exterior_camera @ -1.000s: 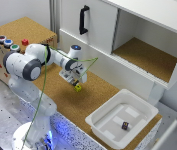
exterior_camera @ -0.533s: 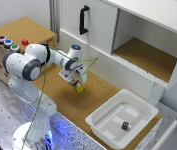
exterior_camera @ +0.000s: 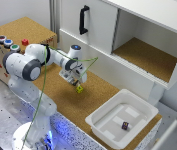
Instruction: Go push the yellow block to the right
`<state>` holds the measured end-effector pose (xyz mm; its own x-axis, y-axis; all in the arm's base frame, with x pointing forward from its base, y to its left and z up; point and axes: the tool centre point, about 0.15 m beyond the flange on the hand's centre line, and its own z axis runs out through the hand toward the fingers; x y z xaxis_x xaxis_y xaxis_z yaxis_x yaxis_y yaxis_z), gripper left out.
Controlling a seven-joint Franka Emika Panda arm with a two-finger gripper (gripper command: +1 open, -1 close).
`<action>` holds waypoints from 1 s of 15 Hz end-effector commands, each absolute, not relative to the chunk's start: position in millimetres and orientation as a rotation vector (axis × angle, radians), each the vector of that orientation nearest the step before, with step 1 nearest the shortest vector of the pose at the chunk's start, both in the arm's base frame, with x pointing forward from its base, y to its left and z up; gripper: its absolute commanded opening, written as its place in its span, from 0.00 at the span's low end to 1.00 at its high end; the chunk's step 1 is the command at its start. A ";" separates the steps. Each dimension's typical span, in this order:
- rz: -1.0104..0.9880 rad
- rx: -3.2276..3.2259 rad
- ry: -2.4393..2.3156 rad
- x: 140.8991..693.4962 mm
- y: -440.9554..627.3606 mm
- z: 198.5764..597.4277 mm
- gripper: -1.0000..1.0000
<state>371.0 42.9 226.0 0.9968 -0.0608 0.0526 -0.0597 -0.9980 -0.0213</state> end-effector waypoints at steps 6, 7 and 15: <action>-0.098 -3.191 0.283 356.7 46.1 211.6 1.00; -0.099 -3.175 0.285 359.0 43.6 213.6 1.00; -0.131 -3.158 0.182 363.5 21.0 220.8 0.00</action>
